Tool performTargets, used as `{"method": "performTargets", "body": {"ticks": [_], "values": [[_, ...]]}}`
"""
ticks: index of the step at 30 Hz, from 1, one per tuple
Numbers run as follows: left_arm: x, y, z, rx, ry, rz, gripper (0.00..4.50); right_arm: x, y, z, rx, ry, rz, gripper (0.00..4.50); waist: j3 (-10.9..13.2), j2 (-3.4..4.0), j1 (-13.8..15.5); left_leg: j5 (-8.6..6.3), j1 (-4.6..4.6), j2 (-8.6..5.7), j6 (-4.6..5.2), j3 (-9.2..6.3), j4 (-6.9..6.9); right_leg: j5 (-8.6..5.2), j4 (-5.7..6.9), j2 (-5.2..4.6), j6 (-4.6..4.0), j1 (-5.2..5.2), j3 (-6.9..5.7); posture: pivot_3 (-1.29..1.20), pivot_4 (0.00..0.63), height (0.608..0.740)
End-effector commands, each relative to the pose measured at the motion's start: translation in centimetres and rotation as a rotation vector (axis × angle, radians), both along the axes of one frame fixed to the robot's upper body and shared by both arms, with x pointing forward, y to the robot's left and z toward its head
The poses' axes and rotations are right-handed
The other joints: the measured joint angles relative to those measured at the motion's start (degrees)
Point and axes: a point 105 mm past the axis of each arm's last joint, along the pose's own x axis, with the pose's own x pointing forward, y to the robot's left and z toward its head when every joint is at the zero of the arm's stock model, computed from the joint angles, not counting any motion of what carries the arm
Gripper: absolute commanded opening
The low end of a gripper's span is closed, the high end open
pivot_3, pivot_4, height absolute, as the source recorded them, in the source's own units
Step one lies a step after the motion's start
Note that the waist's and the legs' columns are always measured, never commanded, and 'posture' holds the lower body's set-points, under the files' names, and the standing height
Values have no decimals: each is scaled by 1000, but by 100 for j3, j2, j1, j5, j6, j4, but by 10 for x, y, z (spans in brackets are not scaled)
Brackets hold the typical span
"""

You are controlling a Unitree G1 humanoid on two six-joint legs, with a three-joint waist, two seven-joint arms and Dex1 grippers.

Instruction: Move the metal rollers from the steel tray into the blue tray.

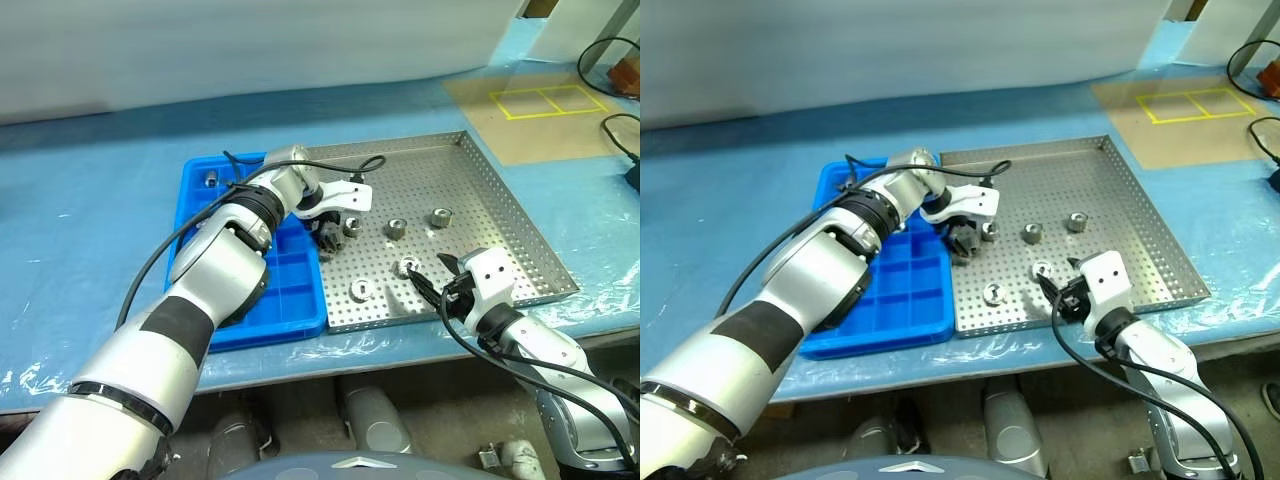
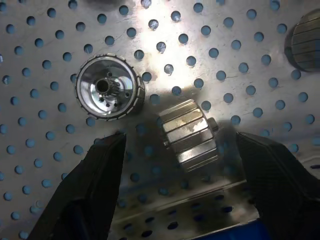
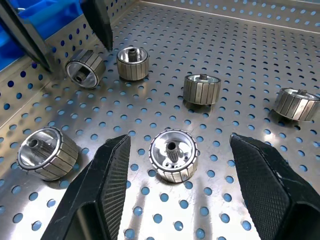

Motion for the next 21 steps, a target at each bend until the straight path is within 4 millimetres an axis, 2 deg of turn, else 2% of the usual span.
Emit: {"method": "performTargets", "body": {"ticks": [1,6,11,14,16,18,21], "values": [[-3,2,-4,33,17,-17,3724,-2,2,10,-12,-47,2,3275,0,0,-57,0,-1,0,1,0,0,0,-1,0,0,0,-2,-731,150,740],[-2,12,-15,77,19,-6,3724,-5,1,8,-16,-44,-13,3275,0,0,-143,-1,0,2,2,-2,1,1,0,0,1,0,-9,-744,150,740],[-4,12,-17,85,20,-23,3724,-4,1,8,-20,-48,-22,3275,0,0,-235,-2,7,0,1,-13,6,0,-10,-3,3,23,-20,-744,150,740],[-1,8,-16,66,-13,-21,3151,-2,2,8,-28,-54,-20,3302,0,0,-249,-2,10,-3,1,-16,7,0,-12,-5,3,29,-21,-745,150,740],[1,8,-18,70,-34,-15,2532,-2,2,8,-28,-54,-20,3302,0,0,-252,-2,9,-4,1,-20,7,0,-14,-7,3,30,-25,-741,150,740],[-1,11,-20,80,-14,-20,2532,-2,1,8,-28,-54,-19,3302,0,0,-252,-3,8,-4,3,-24,6,0,-19,-7,3,33,-30,-741,150,740],[-2,13,-20,64,0,-18,1998,-2,1,8,-30,-54,-22,3302,-1,1,-265,-5,7,-3,8,-26,4,0,-26,-7,3,37,-38,-738,150,740]]}}
